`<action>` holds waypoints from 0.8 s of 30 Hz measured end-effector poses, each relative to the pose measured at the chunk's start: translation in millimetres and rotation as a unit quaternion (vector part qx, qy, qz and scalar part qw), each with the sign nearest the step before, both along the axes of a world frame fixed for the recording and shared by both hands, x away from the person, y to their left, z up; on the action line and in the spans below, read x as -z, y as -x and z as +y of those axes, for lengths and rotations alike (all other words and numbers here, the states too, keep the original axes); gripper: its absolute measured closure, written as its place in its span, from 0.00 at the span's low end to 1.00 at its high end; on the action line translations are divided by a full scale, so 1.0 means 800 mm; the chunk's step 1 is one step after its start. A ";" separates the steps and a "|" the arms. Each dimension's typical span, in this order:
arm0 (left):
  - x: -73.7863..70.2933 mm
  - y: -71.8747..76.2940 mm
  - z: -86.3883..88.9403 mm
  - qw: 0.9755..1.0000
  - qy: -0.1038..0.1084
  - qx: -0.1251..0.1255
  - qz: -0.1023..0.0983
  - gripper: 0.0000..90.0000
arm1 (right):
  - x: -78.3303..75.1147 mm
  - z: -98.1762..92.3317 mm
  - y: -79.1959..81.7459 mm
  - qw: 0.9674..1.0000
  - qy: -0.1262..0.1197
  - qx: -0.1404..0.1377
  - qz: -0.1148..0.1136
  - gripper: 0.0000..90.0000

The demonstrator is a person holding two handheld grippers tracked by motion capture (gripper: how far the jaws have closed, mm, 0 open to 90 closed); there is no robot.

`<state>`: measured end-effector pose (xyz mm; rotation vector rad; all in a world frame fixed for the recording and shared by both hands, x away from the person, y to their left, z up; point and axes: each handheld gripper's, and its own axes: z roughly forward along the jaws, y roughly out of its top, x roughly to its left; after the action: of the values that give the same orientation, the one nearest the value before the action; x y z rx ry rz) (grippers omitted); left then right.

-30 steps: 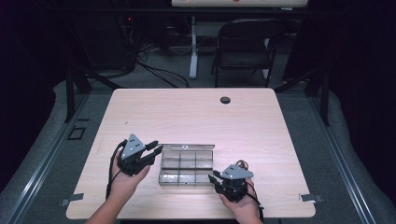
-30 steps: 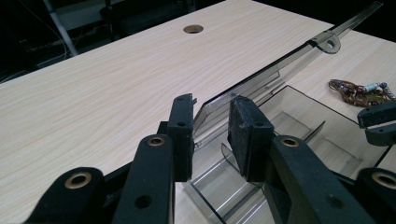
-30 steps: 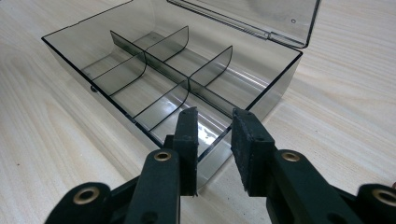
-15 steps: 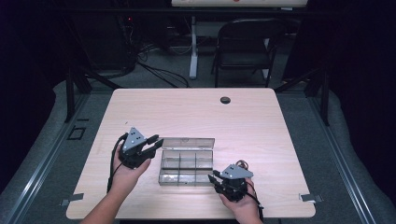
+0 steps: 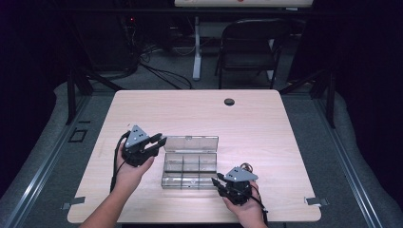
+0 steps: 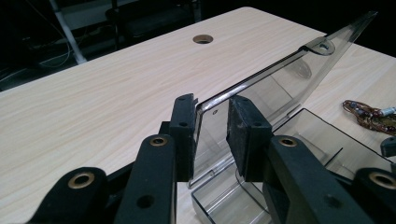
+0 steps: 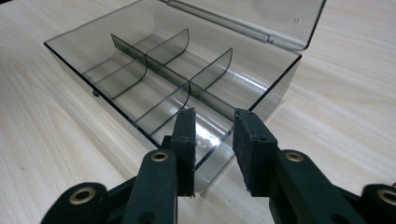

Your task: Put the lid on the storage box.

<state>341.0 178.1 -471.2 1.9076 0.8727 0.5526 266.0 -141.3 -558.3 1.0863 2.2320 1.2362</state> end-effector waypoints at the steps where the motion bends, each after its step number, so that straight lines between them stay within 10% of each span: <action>1: -0.001 -0.002 0.000 1.000 -0.003 0.001 0.000 0.80 | -0.007 0.000 0.001 1.000 -0.011 0.001 0.001 0.78; 24: 0.000 -0.010 0.000 1.000 -0.006 -0.003 0.001 0.80 | -0.057 0.004 -0.064 0.999 0.008 0.040 -0.028 0.81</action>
<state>348.7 178.2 -471.0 1.9177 0.8791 0.5603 317.3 -138.0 -512.3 1.1092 2.1324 1.1981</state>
